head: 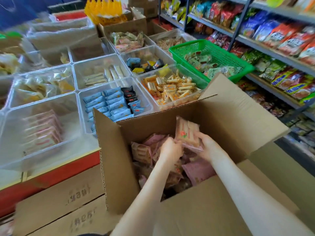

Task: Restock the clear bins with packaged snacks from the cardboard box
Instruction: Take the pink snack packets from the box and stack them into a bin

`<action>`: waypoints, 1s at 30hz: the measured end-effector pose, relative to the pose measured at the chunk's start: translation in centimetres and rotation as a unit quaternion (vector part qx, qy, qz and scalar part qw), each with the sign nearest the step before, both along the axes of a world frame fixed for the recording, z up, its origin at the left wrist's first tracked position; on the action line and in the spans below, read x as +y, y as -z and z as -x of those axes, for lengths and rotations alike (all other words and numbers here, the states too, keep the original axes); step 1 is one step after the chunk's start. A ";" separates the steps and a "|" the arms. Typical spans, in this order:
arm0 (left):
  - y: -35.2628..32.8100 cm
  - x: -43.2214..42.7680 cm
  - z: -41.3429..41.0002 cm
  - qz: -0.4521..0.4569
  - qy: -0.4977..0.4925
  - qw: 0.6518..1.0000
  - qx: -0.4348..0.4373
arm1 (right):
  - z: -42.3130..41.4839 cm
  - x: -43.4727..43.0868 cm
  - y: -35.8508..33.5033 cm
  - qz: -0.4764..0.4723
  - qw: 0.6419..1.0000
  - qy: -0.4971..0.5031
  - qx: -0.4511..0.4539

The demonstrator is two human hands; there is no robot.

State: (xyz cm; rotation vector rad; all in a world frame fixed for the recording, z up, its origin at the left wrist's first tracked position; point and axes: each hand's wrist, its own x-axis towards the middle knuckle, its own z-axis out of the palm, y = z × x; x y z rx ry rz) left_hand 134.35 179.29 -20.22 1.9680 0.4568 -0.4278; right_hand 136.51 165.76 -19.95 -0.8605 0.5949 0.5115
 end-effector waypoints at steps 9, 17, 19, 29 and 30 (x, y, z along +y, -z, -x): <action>-13.1 9.8 8.8 0.152 0.004 0.986 -0.064 | 8.4 2.5 -8.3 -0.066 0.979 -0.077 -0.176; -16.6 22.9 11.3 0.169 -0.046 0.975 -0.138 | 9.7 14.9 -13.4 -0.004 0.903 -0.335 -0.269; -17.0 27.6 12.0 0.166 -0.030 0.978 -0.121 | 9.1 18.9 -13.9 0.001 0.886 -0.372 -0.277; -15.1 49.6 10.6 0.016 -0.073 0.992 -0.097 | 2.7 44.3 -14.2 0.172 0.739 -0.567 -0.320; -14.7 51.3 10.0 0.020 -0.102 0.990 -0.100 | 1.9 46.3 -14.2 0.198 0.731 -0.564 -0.330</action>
